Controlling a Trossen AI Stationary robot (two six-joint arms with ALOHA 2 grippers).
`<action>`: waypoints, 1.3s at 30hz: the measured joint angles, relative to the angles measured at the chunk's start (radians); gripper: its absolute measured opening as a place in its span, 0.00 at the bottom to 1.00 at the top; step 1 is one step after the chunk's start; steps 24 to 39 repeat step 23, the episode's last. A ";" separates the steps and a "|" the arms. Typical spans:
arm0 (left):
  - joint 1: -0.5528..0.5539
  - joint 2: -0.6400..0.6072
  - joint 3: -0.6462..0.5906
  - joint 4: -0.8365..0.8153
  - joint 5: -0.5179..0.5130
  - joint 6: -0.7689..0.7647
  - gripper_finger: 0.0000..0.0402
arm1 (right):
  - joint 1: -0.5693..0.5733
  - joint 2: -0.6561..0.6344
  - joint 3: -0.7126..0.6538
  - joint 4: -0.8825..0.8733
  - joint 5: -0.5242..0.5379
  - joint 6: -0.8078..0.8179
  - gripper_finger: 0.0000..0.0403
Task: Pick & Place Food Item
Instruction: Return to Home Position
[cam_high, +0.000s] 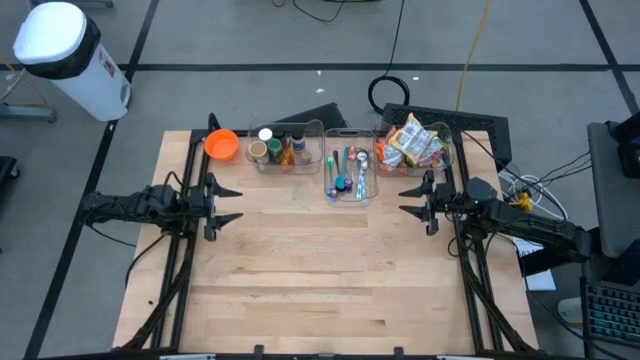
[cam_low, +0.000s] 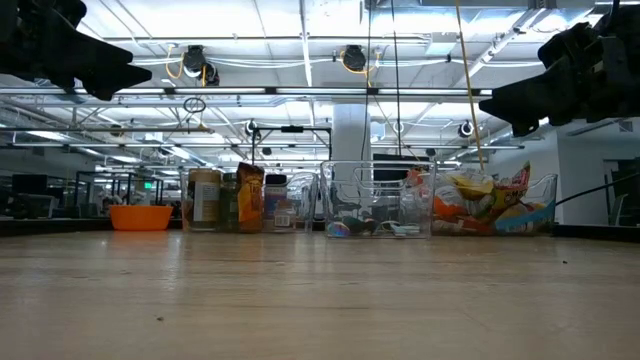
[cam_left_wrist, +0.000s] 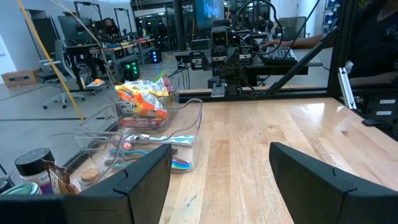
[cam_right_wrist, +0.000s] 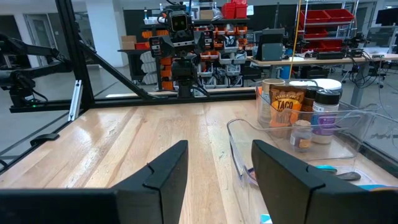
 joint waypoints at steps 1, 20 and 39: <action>0.000 0.000 0.000 0.000 0.000 0.000 0.67 | 0.000 0.000 0.000 0.000 0.000 0.000 0.42; 0.000 0.000 0.000 0.000 0.000 0.000 0.67 | 0.000 0.000 0.000 0.000 0.000 0.000 0.42; 0.000 0.000 0.000 0.000 0.000 0.000 0.67 | 0.000 0.000 0.000 0.000 0.000 0.000 0.42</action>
